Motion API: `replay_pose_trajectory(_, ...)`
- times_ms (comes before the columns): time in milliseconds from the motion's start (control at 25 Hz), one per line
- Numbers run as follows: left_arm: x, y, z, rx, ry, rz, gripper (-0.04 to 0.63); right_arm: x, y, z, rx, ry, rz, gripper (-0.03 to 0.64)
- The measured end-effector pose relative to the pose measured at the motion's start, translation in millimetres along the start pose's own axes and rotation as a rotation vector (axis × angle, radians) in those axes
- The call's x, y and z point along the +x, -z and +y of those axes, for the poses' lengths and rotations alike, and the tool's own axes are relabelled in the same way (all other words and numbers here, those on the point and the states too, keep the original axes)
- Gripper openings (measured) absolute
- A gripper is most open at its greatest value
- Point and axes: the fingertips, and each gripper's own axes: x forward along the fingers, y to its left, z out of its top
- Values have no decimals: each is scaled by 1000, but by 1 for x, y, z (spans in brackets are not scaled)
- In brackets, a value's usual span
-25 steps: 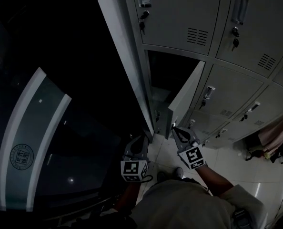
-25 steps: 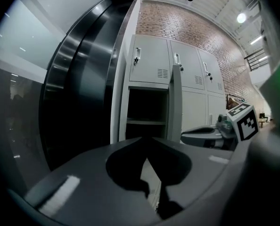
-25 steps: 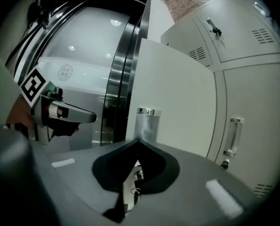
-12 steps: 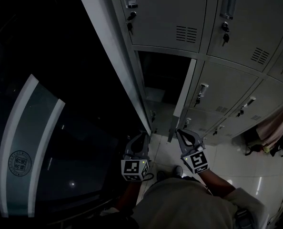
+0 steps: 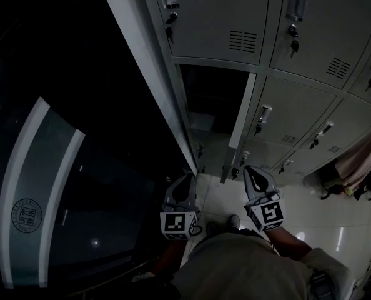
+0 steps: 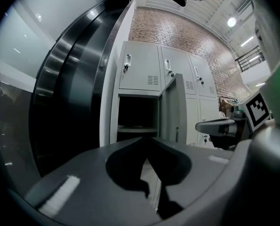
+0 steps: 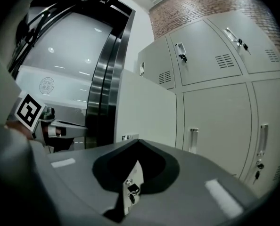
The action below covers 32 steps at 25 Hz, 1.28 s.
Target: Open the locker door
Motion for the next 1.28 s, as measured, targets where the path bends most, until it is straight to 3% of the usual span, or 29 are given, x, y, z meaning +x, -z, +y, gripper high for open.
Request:
replay_pose_trajectory(240, -16, 11, -4, -2, 31, 79, 64, -16, 4, 5, 17, 22, -34, 0)
replay_pose_trajectory(400, -12, 10, -8, 42, 74, 10, 64, -25, 8, 8, 60, 55, -7, 0)
replay_pose_trajectory(840, -64, -27, -31, 67, 66, -8, 64, -74, -21, 44, 94, -3, -40, 2)
replay_pose_trajectory(920, -77, -40, -47, 82, 64, -22, 64, -101, -31, 52, 104, -2, 1, 2)
replay_pose_trajectory(1080, -118, -58, -94, 88, 59, -37, 64, -169, -49, 47, 50, 20, -144, 2)
replay_pose_trajectory(1280, -201, -75, -162, 83, 61, -58, 65, -277, -62, 71, 57, 18, -127, 2)
